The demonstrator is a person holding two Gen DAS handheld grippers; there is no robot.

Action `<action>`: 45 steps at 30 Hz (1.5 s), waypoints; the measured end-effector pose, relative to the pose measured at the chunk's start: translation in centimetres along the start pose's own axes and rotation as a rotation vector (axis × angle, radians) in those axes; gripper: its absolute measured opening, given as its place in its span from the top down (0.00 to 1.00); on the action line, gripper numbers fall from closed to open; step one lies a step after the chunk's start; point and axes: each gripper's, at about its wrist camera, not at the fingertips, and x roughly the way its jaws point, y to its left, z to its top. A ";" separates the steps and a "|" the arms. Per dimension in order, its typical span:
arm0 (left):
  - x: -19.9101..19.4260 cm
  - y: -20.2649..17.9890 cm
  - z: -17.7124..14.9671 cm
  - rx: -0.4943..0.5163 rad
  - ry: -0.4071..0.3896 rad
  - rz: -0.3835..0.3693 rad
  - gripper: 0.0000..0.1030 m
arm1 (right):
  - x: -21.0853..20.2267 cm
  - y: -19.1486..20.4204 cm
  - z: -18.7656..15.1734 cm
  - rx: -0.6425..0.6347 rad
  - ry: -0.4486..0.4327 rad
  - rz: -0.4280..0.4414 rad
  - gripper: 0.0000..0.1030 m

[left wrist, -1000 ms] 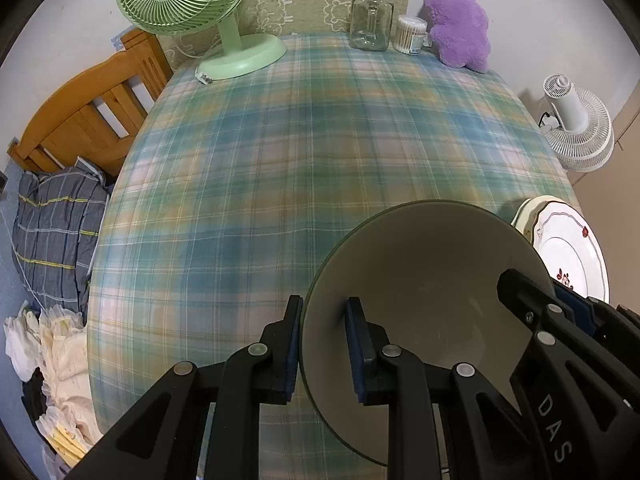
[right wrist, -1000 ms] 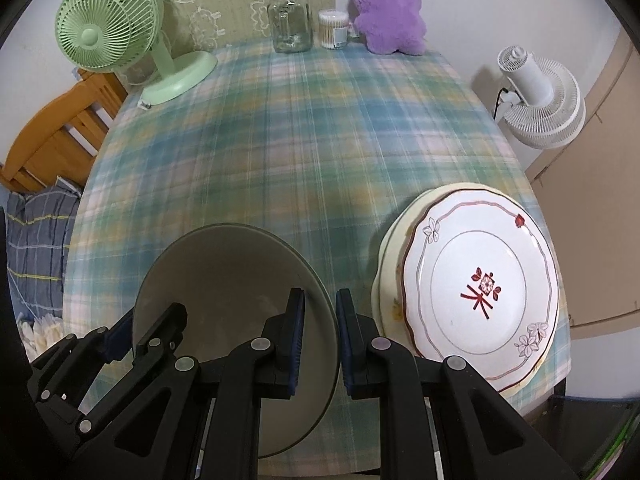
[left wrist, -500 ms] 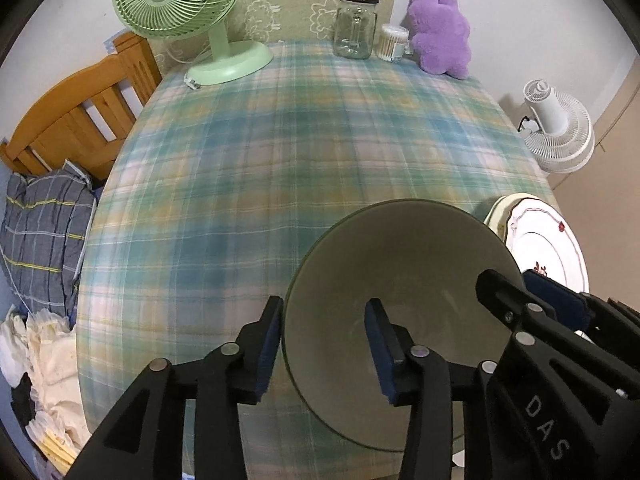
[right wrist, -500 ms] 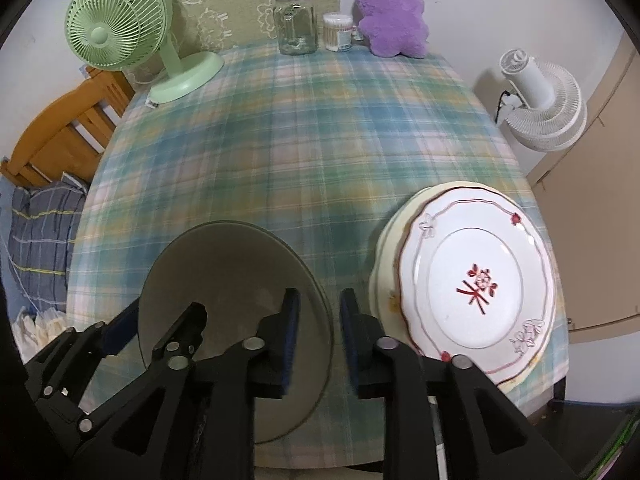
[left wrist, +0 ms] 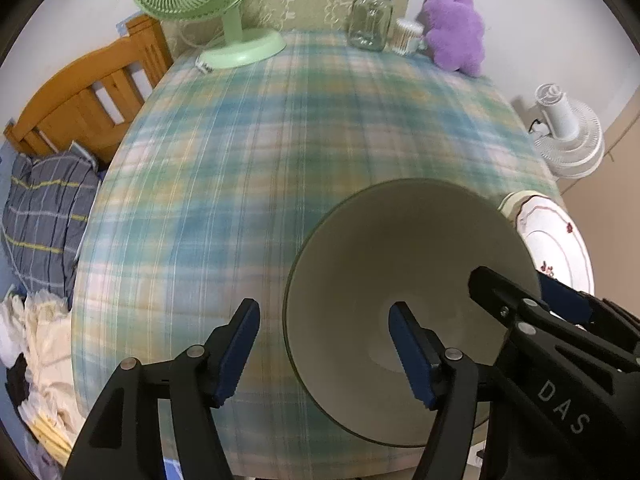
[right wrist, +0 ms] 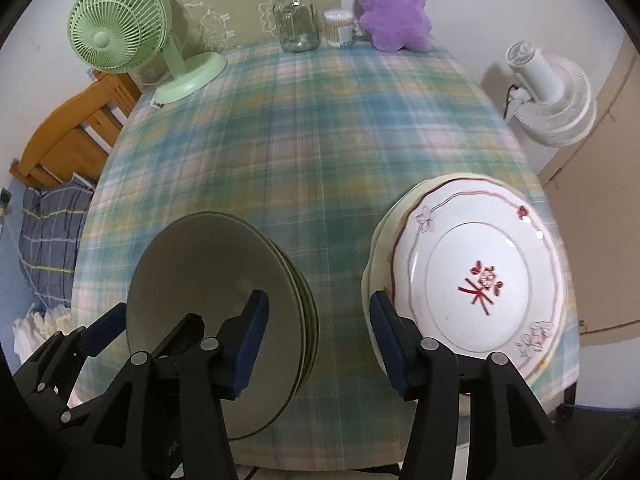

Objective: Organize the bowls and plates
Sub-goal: 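Close both grippers on the rims of the nested bowls, then lift the nested bowls with both grippers and carry them over the plate stack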

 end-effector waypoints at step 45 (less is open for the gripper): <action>3.6 1.2 0.0 0.024 0.051 -0.281 0.50 | 4.8 0.5 0.4 -0.005 0.113 0.145 0.63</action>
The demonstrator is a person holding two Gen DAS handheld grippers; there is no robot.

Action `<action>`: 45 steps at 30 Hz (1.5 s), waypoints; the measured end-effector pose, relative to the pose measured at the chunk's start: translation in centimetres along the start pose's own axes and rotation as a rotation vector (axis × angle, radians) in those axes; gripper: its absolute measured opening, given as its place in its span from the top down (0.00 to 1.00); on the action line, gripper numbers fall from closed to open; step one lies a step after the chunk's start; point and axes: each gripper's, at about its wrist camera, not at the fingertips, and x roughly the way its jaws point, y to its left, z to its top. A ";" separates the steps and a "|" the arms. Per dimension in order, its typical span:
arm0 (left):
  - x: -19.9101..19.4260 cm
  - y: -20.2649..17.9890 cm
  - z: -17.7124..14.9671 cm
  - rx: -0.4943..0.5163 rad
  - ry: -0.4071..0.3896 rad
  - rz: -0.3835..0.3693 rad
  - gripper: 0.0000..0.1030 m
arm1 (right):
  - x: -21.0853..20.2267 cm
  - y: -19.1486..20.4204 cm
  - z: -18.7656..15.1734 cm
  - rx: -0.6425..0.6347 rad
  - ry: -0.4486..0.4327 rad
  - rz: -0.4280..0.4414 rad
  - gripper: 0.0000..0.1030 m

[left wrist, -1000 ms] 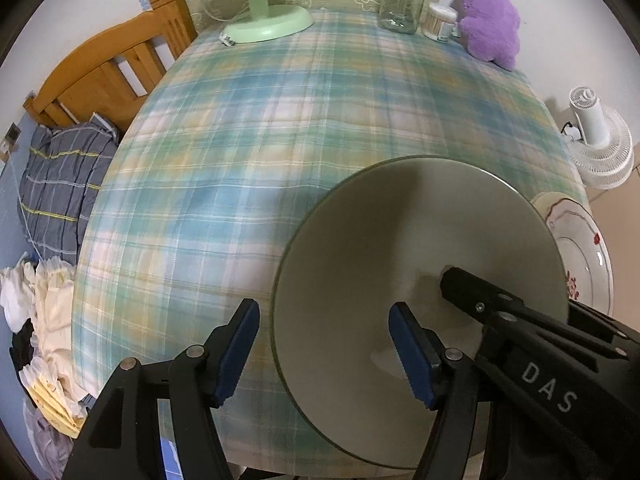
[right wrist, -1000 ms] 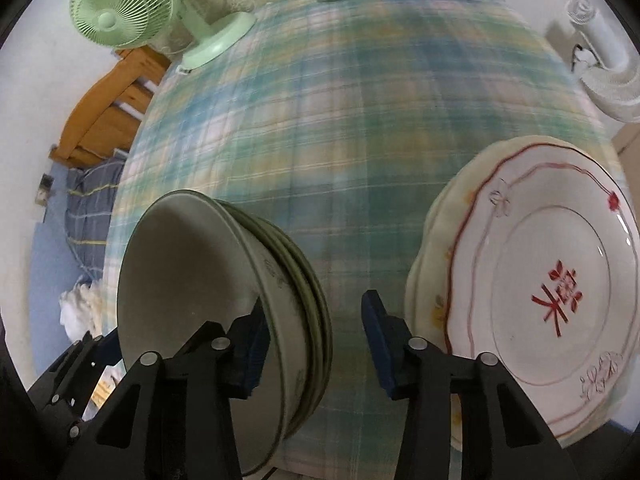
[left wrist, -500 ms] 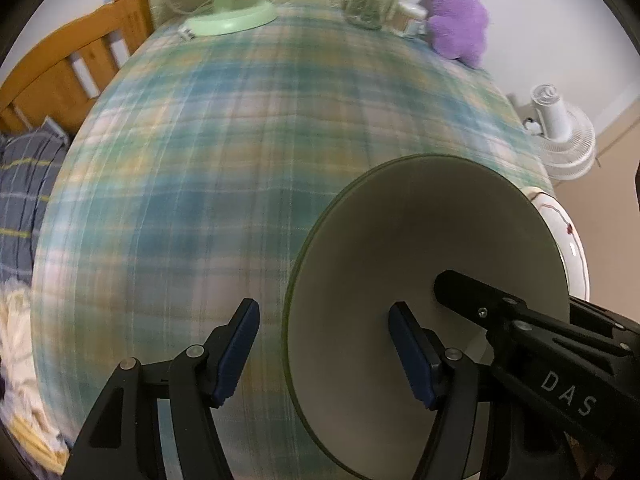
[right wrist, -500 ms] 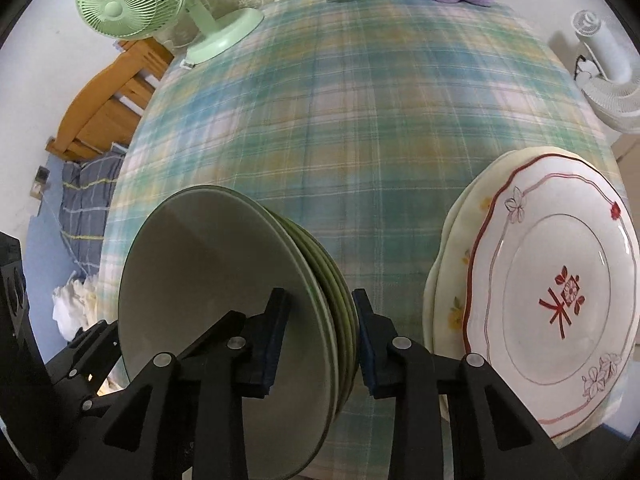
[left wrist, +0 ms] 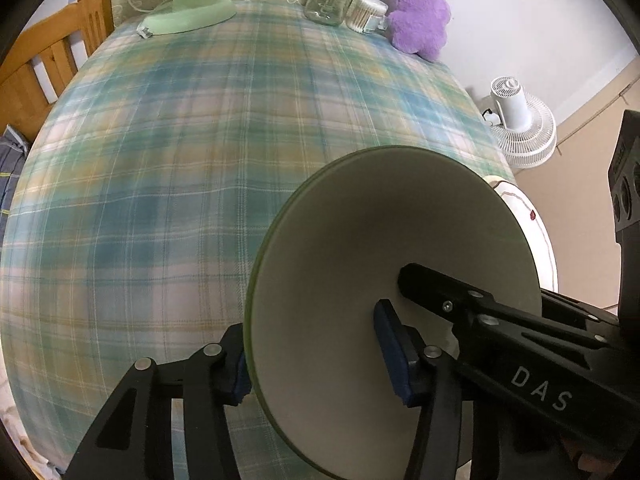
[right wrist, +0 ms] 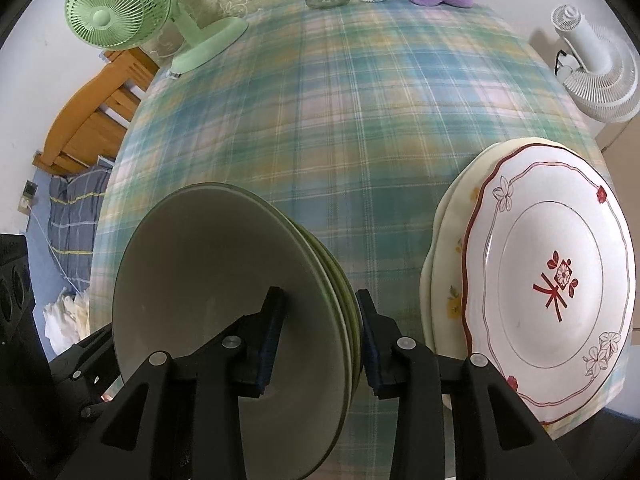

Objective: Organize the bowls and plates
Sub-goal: 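Lift the nested bowls with both grippers and carry them over the plate stack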

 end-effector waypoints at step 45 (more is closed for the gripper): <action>-5.2 -10.2 0.4 0.007 -0.118 0.034 0.52 | -9.8 -5.4 0.1 0.016 -0.103 0.022 0.62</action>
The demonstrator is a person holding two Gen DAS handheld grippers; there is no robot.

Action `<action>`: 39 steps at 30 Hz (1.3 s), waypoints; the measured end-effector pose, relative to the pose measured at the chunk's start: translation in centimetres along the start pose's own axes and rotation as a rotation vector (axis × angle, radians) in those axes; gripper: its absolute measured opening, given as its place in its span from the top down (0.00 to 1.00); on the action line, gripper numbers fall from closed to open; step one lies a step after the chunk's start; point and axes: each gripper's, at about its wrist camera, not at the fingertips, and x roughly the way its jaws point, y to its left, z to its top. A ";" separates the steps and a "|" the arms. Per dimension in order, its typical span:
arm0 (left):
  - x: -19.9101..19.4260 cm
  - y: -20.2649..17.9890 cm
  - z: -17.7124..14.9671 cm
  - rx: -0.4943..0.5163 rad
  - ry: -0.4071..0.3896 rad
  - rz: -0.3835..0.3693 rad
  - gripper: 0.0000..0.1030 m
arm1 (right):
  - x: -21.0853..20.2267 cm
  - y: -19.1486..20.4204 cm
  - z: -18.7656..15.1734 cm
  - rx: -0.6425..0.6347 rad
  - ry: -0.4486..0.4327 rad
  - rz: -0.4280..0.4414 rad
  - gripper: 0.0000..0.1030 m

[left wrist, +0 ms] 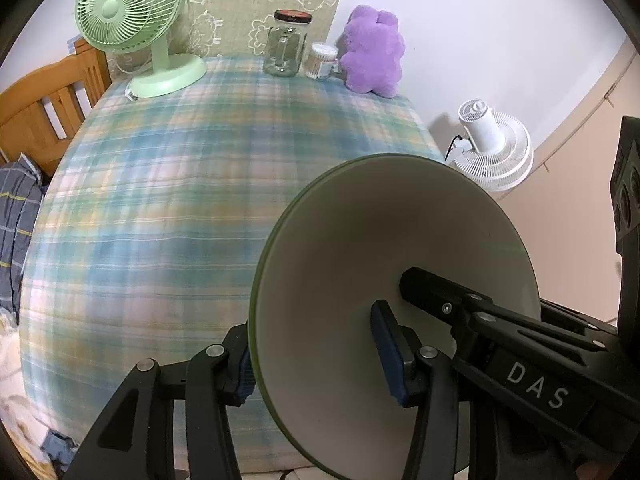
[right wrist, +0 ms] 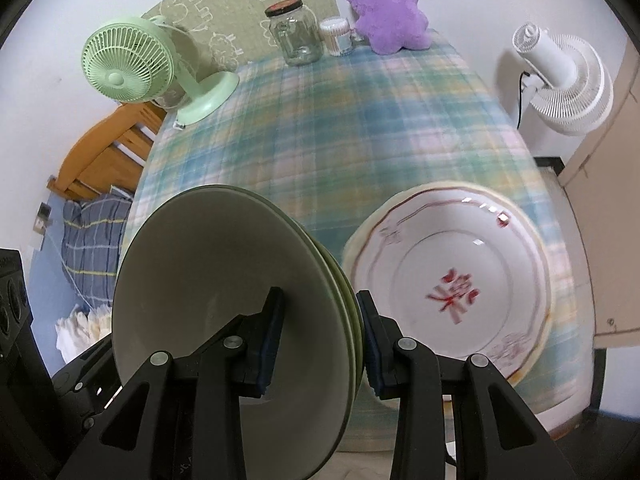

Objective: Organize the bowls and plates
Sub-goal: 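Lift the nested bowls with both grippers and carry them over the plate stack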

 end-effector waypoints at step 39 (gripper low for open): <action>8.3 -10.0 -0.1 -0.160 0.050 0.055 0.52 | 1.9 -13.3 3.5 -0.112 0.125 0.033 0.62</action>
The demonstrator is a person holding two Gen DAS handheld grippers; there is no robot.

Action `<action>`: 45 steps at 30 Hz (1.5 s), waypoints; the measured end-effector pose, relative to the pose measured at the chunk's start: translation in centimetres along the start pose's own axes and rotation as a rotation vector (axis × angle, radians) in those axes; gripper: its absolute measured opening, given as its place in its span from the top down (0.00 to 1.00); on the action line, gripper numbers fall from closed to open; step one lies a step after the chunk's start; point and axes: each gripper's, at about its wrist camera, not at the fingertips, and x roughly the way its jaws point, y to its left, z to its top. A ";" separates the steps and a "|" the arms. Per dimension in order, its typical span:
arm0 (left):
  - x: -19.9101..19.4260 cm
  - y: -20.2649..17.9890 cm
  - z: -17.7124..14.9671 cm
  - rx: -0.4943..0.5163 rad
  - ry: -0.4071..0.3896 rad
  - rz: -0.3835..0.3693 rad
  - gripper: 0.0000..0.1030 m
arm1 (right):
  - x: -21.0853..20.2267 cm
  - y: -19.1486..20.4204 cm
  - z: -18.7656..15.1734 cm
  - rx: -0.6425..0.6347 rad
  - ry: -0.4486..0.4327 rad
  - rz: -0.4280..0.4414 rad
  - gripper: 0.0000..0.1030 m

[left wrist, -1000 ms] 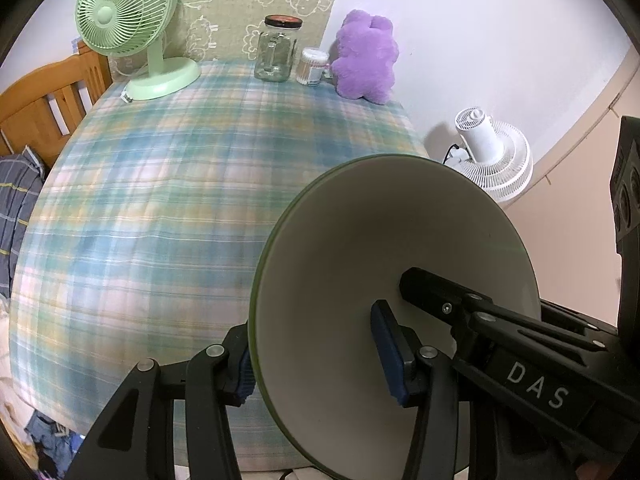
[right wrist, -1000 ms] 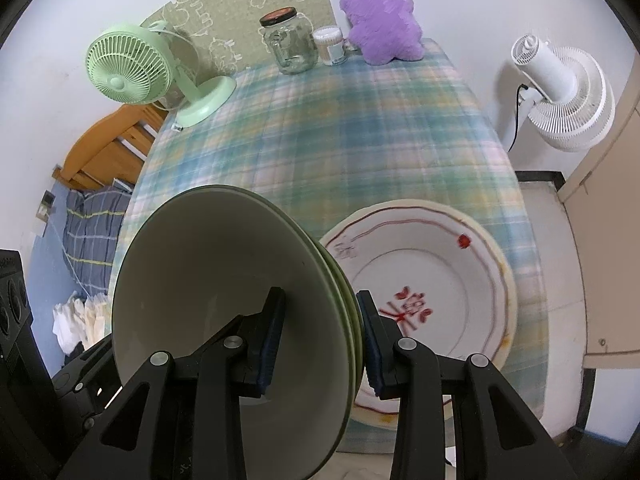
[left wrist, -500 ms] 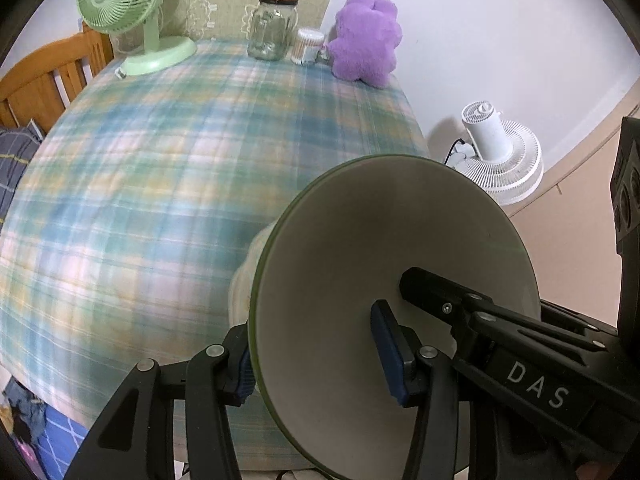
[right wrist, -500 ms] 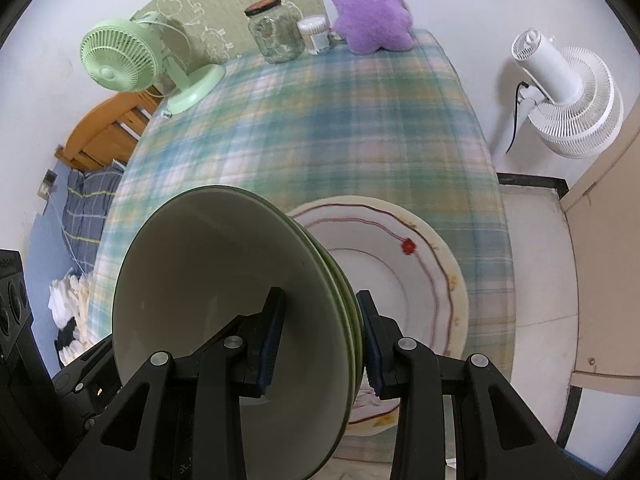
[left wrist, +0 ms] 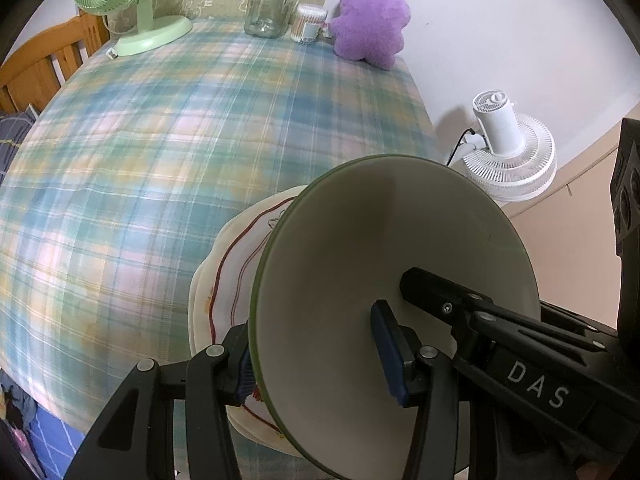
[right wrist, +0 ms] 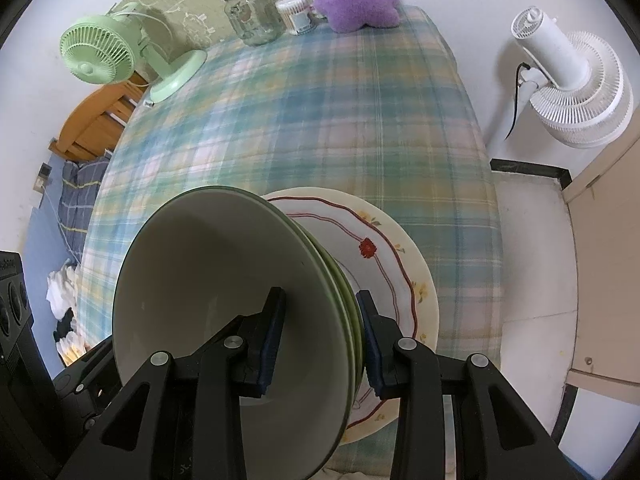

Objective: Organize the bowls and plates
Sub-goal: 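Lift the nested bowls with both grippers and carry them over the plate stack, then lower the nested bowls onto the plate stack and open both grippers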

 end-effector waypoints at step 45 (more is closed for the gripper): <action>-7.5 2.0 -0.9 0.148 -0.246 0.110 0.19 | -6.2 2.2 -2.6 0.028 -0.266 -0.164 0.31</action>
